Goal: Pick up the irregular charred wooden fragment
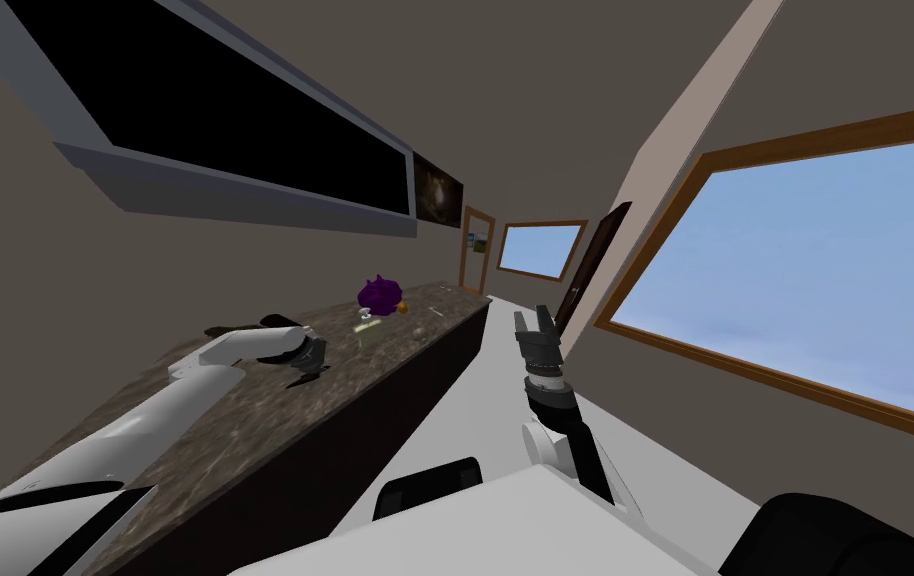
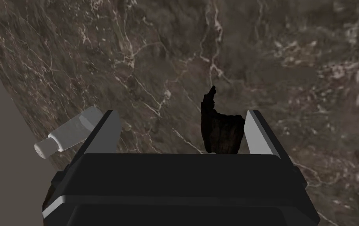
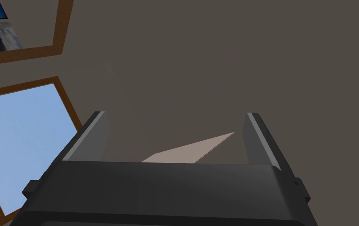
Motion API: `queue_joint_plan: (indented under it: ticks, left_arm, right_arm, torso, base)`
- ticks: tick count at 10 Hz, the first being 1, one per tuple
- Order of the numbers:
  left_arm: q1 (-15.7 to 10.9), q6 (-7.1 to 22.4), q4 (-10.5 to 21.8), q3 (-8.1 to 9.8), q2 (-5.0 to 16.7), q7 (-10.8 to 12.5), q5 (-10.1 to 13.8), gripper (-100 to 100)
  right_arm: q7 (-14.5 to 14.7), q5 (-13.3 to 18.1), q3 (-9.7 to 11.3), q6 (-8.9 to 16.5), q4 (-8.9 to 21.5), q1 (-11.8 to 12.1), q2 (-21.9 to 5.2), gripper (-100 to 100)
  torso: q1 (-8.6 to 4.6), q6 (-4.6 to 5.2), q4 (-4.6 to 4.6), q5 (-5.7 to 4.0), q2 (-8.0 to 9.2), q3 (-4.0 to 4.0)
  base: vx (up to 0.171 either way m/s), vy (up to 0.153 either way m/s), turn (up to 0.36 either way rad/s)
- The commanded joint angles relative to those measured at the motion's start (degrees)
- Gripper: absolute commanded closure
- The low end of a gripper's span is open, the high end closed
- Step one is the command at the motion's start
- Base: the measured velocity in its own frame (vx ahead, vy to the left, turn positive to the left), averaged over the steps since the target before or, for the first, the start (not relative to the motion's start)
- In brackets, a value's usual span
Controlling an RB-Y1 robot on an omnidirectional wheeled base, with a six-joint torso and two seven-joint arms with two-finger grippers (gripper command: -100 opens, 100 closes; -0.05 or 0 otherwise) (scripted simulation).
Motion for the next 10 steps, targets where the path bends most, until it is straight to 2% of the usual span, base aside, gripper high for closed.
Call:
queue_joint_plan:
  ticks: [1, 2, 3, 4, 5, 6, 7, 8, 9, 10]
  left_arm:
    - [-0.9, 2.9, 2.9, 0.24, 0.8, 0.5, 1.1, -100]
    - [-0.9, 4.3, 2.9, 0.24, 0.8, 0.5, 1.1, -100]
    - [-1.7, 6.1, 5.2, 0.45, 1.5, 0.9, 2.0, -100]
    - [-1.7, 7.4, 5.6, 0.45, 1.5, 0.9, 2.0, -100]
    - [-2.3, 9.1, 8.1, 0.64, 2.1, 1.3, 2.9, -100]
    - [-2.3, 10.6, 8.1, 0.64, 2.1, 1.3, 2.9, -100]
    - [-2.9, 12.3, 10.4, 0.81, 2.7, 1.6, 3.6, -100]
    - [-2.9, 13.3, 10.4, 0.81, 2.7, 1.6, 3.6, -100]
    - [-3.3, 14.9, 12.5, 0.96, 3.1, 1.9, 4.3, -100]
    - [-3.3, 15.9, 12.5, 0.96, 3.1, 1.9, 4.3, -100]
  right_arm:
    - [0.0, 0.0, 0.0, 0.0, 0.0, 0.0, 0.0, 0]
    - [0.0, 0.0, 0.0, 0.0, 0.0, 0.0, 0.0, 0]
    - [0.0, 0.0, 0.0, 0.0, 0.0, 0.0, 0.0, 0]
    - [0.0, 0.0, 0.0, 0.0, 0.0, 0.0, 0.0, 0]
    - [0.0, 0.0, 0.0, 0.0, 0.0, 0.0, 0.0, 0]
    - [0.0, 0.0, 0.0, 0.0, 0.0, 0.0, 0.0, 0]
    - [0.0, 0.0, 0.0, 0.0, 0.0, 0.0, 0.0, 0]
    - [0.0, 0.0, 0.0, 0.0, 0.0, 0.0, 0.0, 0]
    - [0.0, 0.0, 0.0, 0.0, 0.0, 0.0, 0.0, 0]
    - [0.0, 0.0, 0.0, 0.0, 0.0, 0.0, 0.0, 0]
  torso:
    - [0.00, 0.00, 0.00, 0.00, 0.00, 0.00]
    - [-0.01, 0.02, 0.00, -0.01, -0.04, -0.01]
    - [-0.01, 0.00, -0.01, 0.00, -0.05, -0.03]
    - [0.03, 0.02, -0.02, 0.00, -0.09, -0.05]
    - [0.04, -0.01, -0.02, 0.01, -0.07, -0.04]
    - [0.04, 0.01, -0.02, 0.01, -0.10, -0.06]
    - [0.01, 0.00, -0.02, 0.01, -0.08, -0.05]
    - [0.03, 0.01, -0.02, 0.00, -0.10, -0.06]
    - [0.02, 0.00, -0.02, 0.01, -0.07, -0.04]
    - [0.02, 0.00, -0.01, 0.00, -0.05, -0.03]
  base:
    - [0.037, 0.011, -0.079]
    - [0.040, 0.014, -0.043]
    - [0.050, 0.026, -0.069]
    - [0.045, 0.028, -0.038]
    - [0.053, 0.026, -0.047]
    - [0.045, 0.020, -0.033]
    - [0.051, 0.025, -0.050]
    - [0.041, 0.024, -0.029]
    - [0.040, 0.021, -0.050]
    - [0.034, 0.025, -0.016]
